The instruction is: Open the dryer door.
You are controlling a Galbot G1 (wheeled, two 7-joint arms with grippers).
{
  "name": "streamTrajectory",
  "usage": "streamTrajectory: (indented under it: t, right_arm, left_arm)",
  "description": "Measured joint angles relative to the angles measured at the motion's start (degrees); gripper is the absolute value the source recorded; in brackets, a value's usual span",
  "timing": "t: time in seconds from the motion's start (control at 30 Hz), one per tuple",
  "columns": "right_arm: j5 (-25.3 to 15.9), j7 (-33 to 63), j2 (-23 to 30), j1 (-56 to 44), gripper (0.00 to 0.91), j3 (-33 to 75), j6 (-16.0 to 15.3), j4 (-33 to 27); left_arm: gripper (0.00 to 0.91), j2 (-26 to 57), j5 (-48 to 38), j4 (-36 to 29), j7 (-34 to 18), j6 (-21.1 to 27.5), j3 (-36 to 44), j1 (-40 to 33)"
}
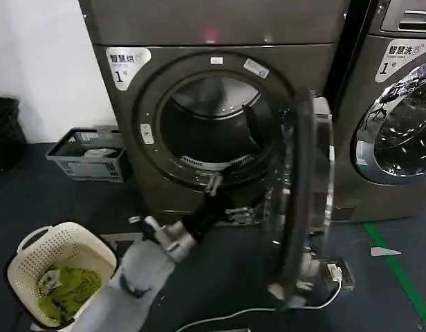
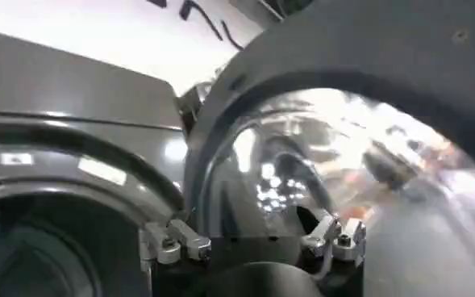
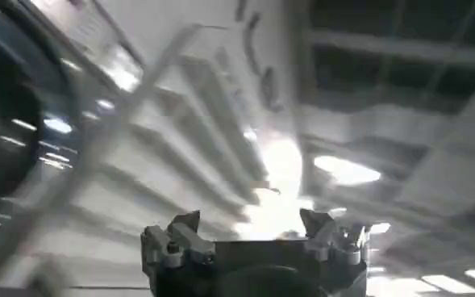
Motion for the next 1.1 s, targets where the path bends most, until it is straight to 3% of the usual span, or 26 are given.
streamTrajectory:
  t: [0.3,0.7,1.1]
  right_arm:
    - [-0.65,0.73,0.07,-0.96,0.907,6.76,0.30,-8.06]
    - [-1.75,1.97,0.22,-1.77,0.907,9.12,-1.99,-10.87]
    - [-2.28,1.85,0.11,-2.05,0.907,9.68,-0.95,-10.98]
  left_arm:
    - [0.907,-4.58,0.86,6.86,-0.46,0.03,7.04,-6.81]
    - [0.907,-12.61,0.82,17.81,-0.75,0.48,12.11,-16.09]
    - [0.907,-20.00,0.85,30.52,-1.05,-0.02,14.29,-24.56]
